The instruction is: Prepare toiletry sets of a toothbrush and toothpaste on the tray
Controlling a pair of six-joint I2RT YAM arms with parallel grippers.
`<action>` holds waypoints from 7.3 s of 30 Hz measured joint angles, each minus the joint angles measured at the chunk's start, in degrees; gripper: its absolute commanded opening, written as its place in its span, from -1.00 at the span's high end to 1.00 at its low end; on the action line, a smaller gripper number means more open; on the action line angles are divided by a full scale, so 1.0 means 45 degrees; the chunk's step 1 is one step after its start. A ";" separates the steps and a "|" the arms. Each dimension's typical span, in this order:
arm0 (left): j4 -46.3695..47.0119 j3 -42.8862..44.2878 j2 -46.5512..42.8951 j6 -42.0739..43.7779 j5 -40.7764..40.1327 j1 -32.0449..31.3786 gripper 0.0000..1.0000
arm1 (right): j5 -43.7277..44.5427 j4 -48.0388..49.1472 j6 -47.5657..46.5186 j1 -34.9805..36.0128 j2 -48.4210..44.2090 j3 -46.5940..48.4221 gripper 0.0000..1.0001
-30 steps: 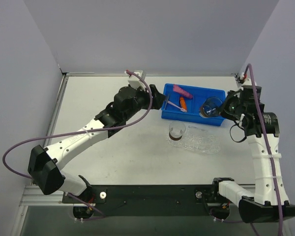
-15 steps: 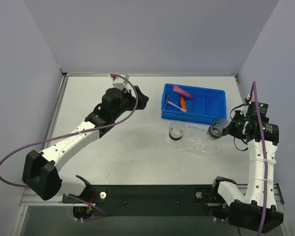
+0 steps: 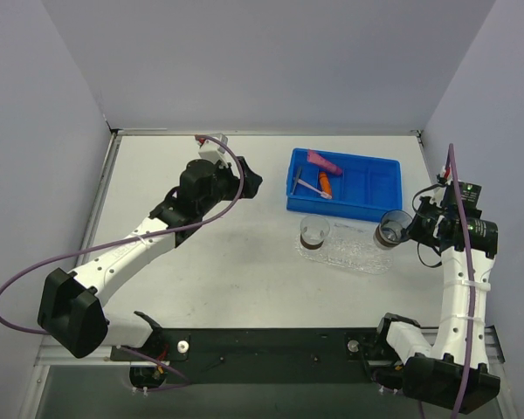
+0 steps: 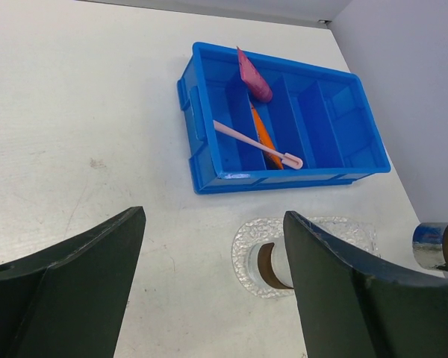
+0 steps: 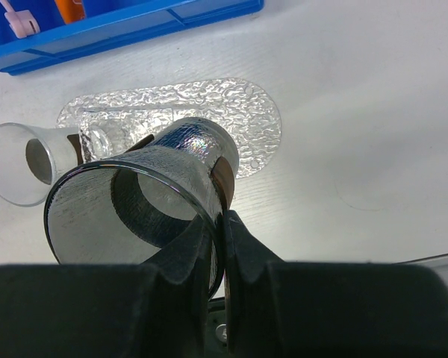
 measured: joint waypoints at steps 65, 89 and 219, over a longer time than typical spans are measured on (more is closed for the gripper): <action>-0.0126 0.0151 0.0457 -0.0053 0.0855 0.0515 -0.70 | -0.0486 0.3672 -0.1530 -0.0661 0.2749 -0.3390 1.00; -0.0121 0.0151 0.0457 -0.0087 0.0860 0.0607 -0.70 | -0.0228 0.3628 -0.1273 -0.0661 0.2744 -0.3585 0.92; -0.2890 1.5669 1.5348 -0.3036 0.1190 -0.0680 -0.10 | 0.0510 0.4012 0.1409 0.1768 -0.1787 -0.1491 0.04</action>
